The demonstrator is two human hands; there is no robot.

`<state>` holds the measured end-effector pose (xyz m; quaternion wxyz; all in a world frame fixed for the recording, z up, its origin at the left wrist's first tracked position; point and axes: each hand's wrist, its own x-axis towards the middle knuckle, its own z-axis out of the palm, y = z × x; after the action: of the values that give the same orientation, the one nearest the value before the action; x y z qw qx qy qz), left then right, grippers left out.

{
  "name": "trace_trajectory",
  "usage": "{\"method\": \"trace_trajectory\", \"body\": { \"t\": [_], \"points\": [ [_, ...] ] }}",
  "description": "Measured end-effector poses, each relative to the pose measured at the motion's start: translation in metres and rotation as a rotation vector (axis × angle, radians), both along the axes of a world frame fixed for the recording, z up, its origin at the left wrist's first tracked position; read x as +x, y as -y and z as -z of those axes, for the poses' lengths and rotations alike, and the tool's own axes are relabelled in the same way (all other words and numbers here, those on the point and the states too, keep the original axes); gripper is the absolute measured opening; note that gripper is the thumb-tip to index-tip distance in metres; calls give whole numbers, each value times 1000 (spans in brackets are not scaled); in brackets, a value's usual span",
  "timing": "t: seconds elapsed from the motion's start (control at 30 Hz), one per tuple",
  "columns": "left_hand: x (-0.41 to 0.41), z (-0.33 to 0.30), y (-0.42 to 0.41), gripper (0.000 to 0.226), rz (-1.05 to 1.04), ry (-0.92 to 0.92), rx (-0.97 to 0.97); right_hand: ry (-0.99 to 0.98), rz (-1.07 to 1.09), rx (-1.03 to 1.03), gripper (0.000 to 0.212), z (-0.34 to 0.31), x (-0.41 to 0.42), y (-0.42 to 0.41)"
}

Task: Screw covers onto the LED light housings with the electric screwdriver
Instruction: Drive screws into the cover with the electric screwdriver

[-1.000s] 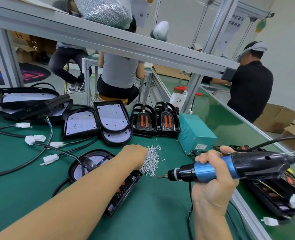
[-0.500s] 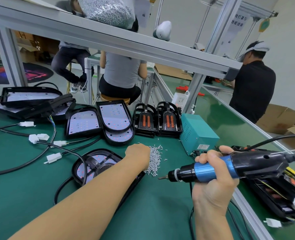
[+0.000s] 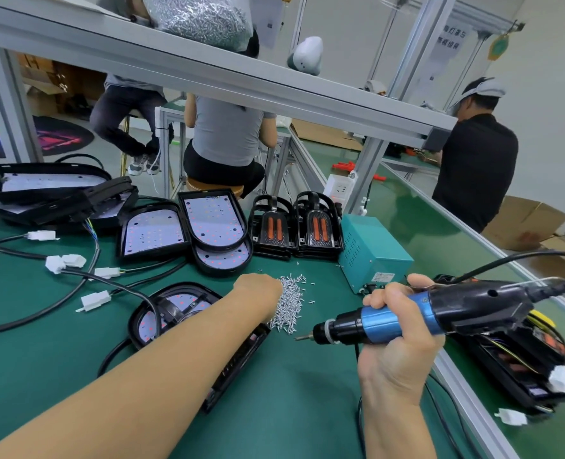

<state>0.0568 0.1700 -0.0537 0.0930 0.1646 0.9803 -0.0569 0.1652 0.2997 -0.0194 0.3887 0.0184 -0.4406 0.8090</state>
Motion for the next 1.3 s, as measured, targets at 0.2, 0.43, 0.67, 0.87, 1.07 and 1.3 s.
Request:
{"method": "trace_trajectory", "body": {
  "t": [0.2, 0.43, 0.67, 0.87, 1.07, 1.3],
  "points": [
    [3, 0, -6, 29, -67, -35, 25, 29, -35, -22, 28, 5, -5, 0],
    [3, 1, -11, 34, -97, -22, 8, 162, -98, -14, 28, -6, -30, 8],
    [2, 2, -13, 33, -113, 19, -6, 159, -102, 38, 27, -9, -35, 8],
    [-2, -10, 0, 17, -188, 28, 376, 154, -101, 25, 28, -10, -29, 3],
    [18, -22, 39, 11, -512, 410, 1627, 54, -187, -96, 26, -19, -17, 2],
    [65, -18, 64, 17, -625, 756, 2182, -98, -280, -263, 23, -40, 0, 18]
  ]
}}
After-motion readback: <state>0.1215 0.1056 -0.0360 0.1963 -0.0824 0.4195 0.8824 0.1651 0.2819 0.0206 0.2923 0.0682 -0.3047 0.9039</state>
